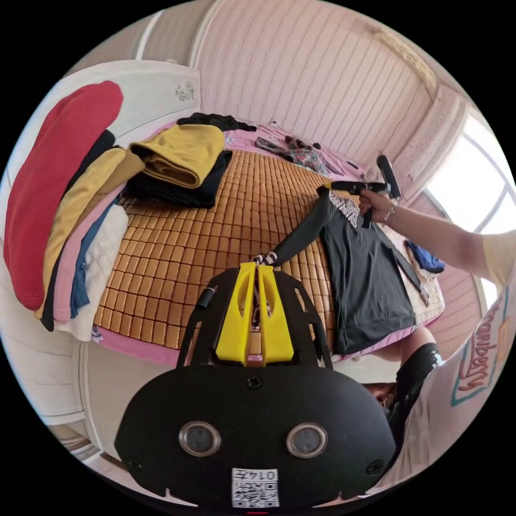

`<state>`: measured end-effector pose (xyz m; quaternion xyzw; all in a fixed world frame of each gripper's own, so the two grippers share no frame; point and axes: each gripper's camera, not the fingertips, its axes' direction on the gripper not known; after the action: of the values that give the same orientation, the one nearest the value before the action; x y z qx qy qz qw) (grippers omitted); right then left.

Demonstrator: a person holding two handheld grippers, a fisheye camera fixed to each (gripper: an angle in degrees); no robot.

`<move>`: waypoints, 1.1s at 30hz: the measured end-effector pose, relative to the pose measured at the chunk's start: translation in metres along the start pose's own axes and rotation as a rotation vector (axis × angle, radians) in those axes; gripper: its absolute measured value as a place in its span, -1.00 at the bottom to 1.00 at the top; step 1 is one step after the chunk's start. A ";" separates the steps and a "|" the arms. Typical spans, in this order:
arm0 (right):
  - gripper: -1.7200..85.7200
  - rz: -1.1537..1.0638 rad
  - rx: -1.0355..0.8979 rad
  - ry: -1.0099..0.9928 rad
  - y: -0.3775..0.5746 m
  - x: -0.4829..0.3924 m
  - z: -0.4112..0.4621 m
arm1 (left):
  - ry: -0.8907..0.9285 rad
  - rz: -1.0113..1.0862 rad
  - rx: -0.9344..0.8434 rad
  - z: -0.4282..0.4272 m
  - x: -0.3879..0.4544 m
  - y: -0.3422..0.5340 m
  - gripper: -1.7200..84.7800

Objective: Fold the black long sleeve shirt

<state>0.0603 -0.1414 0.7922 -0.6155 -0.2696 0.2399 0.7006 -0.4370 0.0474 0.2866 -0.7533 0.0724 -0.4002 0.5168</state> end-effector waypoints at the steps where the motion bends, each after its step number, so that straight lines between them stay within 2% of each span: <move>1: -0.87 0.024 0.007 -0.030 -0.002 0.003 0.003 | 0.024 -0.073 0.051 -0.012 -0.022 -0.007 -0.97; 7: -0.81 0.183 0.019 -0.134 -0.010 0.014 0.044 | -0.069 -0.330 0.088 -0.012 -0.107 -0.026 -0.89; 13: -0.82 0.022 -0.067 -0.059 0.006 -0.005 0.049 | -0.121 -0.366 -0.003 0.009 -0.113 -0.015 -0.85; 17: -0.83 -0.064 -0.002 -0.102 0.053 -0.020 0.018 | -0.153 -0.408 -0.103 0.041 -0.121 -0.007 -0.85; 19: -0.83 -0.076 -0.003 -0.099 0.084 -0.023 0.003 | -0.153 -0.373 -0.089 0.043 -0.121 -0.009 -0.85; 22: -0.82 -0.068 -0.067 -0.046 0.143 -0.023 -0.021 | -0.176 -0.358 -0.086 0.039 -0.128 -0.024 -0.85; 27: -0.80 -0.024 -0.184 0.194 0.244 -0.021 -0.071 | -0.198 -0.423 -0.093 0.039 -0.145 -0.036 -0.87; 30: -0.78 0.040 -0.239 0.271 0.291 -0.018 -0.099 | -0.198 -0.331 -0.053 0.021 -0.117 -0.034 -0.86; 33: -0.76 0.141 -0.270 0.289 0.332 -0.011 -0.122 | -0.091 -0.114 -0.138 0.020 -0.059 -0.022 -0.85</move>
<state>0.1329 -0.1955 0.4499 -0.7492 -0.1523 0.1591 0.6246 -0.4694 0.1021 0.2708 -0.8075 0.0333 -0.3882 0.4428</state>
